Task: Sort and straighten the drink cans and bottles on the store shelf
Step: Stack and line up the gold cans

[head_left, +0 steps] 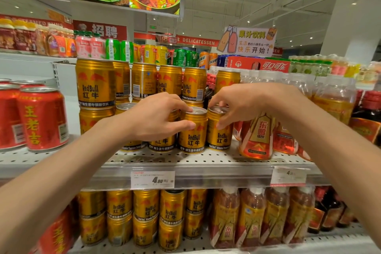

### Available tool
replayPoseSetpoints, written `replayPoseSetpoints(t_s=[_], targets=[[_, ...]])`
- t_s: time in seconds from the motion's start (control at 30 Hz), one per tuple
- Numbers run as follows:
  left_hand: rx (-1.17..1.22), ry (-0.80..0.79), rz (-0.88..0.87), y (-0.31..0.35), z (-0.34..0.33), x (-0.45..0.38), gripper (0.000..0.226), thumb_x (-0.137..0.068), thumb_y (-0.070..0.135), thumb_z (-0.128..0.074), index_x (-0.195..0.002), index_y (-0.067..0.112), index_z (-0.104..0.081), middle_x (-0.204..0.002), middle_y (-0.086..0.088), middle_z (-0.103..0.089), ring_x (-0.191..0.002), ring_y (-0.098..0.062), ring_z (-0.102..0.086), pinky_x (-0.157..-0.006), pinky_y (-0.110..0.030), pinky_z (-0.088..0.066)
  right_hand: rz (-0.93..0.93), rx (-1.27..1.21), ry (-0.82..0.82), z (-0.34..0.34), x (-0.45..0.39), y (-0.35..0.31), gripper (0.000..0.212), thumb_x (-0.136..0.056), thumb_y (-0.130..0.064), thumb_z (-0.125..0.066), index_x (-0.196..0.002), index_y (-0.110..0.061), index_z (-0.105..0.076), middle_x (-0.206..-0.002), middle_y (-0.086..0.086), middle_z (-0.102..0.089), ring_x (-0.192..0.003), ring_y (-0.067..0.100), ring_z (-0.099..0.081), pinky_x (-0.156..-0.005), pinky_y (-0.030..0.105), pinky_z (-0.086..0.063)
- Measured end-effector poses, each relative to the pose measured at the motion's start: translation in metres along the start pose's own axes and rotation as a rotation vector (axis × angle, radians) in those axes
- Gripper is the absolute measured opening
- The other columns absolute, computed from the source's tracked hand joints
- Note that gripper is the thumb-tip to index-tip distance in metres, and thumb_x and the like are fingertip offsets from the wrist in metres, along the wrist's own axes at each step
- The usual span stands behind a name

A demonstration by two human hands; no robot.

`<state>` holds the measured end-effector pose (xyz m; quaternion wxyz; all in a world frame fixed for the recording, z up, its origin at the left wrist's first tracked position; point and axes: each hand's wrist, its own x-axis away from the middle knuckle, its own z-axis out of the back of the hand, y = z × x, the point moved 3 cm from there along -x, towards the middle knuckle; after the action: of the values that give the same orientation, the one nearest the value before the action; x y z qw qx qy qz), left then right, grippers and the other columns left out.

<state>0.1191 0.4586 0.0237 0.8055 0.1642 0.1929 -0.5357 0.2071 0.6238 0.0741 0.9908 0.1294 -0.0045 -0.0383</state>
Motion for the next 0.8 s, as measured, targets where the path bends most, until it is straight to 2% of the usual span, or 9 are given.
replayPoseSetpoints(t_s=[0.2,0.47,0.53,0.67,0.73,0.8], targets=[[-0.027,-0.023,-0.002,0.000,-0.002,0.000,0.062,-0.089,0.065,-0.051,-0.139,0.028,-0.059,-0.139,0.009,-0.059,-0.127,-0.009,-0.049,-0.104,-0.037,-0.044,0.008,0.056,0.052,-0.011,0.009,0.000,0.076,-0.090,-0.049,-0.068,-0.154,-0.022,-0.038,-0.150,0.001,-0.052,-0.133,0.024,-0.052,-0.107,0.041,-0.046],[-0.078,-0.050,-0.001,0.000,-0.004,-0.001,0.063,-0.092,0.064,-0.048,-0.143,0.027,-0.054,-0.143,0.009,-0.057,-0.130,-0.009,-0.045,-0.108,-0.039,-0.043,0.009,0.030,0.132,-0.016,0.017,-0.001,0.073,-0.090,-0.049,-0.068,-0.153,-0.024,-0.040,-0.146,0.000,-0.055,-0.130,0.022,-0.053,-0.103,0.038,-0.047],[-0.082,-0.046,0.001,0.002,-0.004,0.001,0.063,-0.092,0.063,-0.048,-0.144,0.028,-0.052,-0.146,0.009,-0.055,-0.132,-0.009,-0.044,-0.110,-0.038,-0.041,0.028,0.024,0.153,-0.017,0.018,-0.002,0.074,-0.091,-0.048,-0.067,-0.154,-0.023,-0.038,-0.148,-0.001,-0.053,-0.134,0.021,-0.050,-0.106,0.037,-0.044],[-0.022,0.031,-0.005,0.004,0.007,0.011,0.061,-0.093,0.061,-0.051,-0.143,0.028,-0.054,-0.146,0.010,-0.053,-0.135,-0.007,-0.042,-0.112,-0.032,-0.037,0.078,-0.132,0.242,-0.012,0.022,-0.004,0.072,-0.090,-0.052,-0.066,-0.153,-0.028,-0.038,-0.152,-0.005,-0.047,-0.137,0.015,-0.044,-0.109,0.032,-0.038],[-0.030,0.100,0.023,-0.006,0.017,0.023,0.065,-0.090,0.069,-0.045,-0.140,0.029,-0.056,-0.141,0.011,-0.056,-0.131,-0.007,-0.044,-0.109,-0.033,-0.041,0.104,-0.234,0.297,-0.015,0.018,-0.010,0.067,-0.089,-0.057,-0.062,-0.149,-0.031,-0.044,-0.151,-0.008,-0.047,-0.135,0.012,-0.046,-0.108,0.032,-0.041],[-0.098,0.090,0.069,-0.021,0.022,0.036,0.076,-0.084,0.078,-0.036,-0.139,0.030,-0.056,-0.139,0.011,-0.056,-0.128,-0.007,-0.047,-0.107,-0.037,-0.044,0.123,-0.308,0.321,-0.023,0.011,-0.018,0.064,-0.088,-0.063,-0.059,-0.144,-0.034,-0.049,-0.148,-0.011,-0.050,-0.132,0.009,-0.048,-0.107,0.032,-0.044]])
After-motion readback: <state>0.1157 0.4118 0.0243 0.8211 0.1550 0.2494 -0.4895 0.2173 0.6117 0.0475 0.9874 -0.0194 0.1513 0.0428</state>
